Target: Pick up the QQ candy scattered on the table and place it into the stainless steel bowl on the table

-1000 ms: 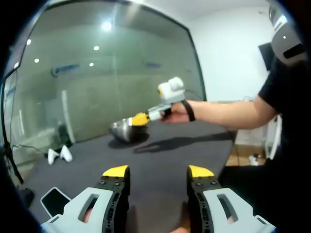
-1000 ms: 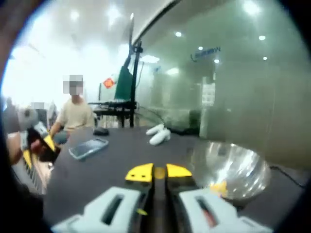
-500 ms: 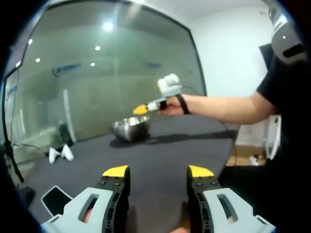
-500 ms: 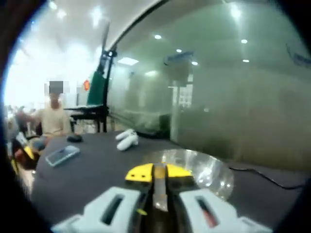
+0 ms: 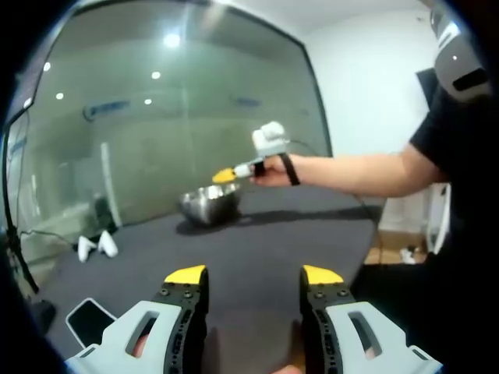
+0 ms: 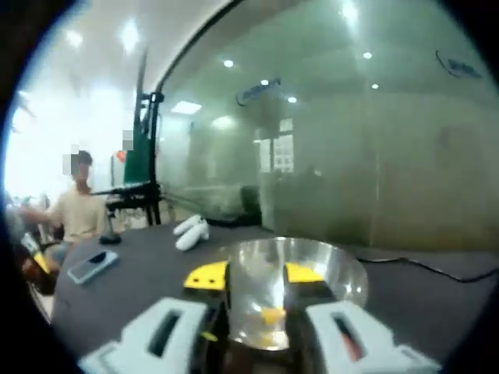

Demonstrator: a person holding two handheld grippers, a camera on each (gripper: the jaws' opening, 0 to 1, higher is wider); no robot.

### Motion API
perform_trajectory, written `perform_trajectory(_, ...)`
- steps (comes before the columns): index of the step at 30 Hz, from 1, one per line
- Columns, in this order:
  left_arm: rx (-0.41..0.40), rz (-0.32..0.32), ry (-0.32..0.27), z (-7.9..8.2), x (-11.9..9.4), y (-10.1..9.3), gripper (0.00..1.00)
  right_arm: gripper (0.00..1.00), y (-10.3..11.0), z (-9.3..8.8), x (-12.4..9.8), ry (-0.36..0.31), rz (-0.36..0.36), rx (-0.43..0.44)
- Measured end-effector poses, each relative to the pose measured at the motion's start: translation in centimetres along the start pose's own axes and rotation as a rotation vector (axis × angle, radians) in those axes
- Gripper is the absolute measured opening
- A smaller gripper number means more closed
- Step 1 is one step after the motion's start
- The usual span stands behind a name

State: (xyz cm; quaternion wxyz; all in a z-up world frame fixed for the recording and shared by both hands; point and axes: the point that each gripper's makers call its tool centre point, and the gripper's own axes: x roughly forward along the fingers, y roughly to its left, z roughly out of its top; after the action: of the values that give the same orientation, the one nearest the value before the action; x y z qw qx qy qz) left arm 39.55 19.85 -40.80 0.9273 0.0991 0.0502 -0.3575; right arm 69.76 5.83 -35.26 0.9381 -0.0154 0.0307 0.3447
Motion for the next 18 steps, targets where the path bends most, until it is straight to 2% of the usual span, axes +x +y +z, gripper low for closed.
perform_trajectory(3, -0.001, -0.001, 0.005, -0.1, 0.1, 0.0, 0.48, 0.25, 0.3, 0.1, -0.2, -0.008, 0.031, 0.011)
perform_trajectory(7, 0.001, -0.008, 0.000, 0.0, 0.4, -0.3, 0.48, 0.25, 0.6, -0.2, -0.4, 0.004, 0.030, -0.008)
perform_trajectory(11, 0.005, -0.013, 0.001, 0.1, 0.5, -0.4, 0.48, 0.25, 0.6, 0.1, -0.9, -0.017, 0.036, 0.006)
perform_trajectory(15, -0.003, -0.016, 0.001, 0.2, 0.4, -0.2, 0.48, 0.22, -0.4, 0.2, -1.3, -0.025, 0.033, 0.020)
perform_trajectory(18, 0.000, -0.010, 0.013, 0.0, 0.5, -0.1, 0.48, 0.21, -0.1, 0.2, -2.1, -0.027, 0.043, 0.035)
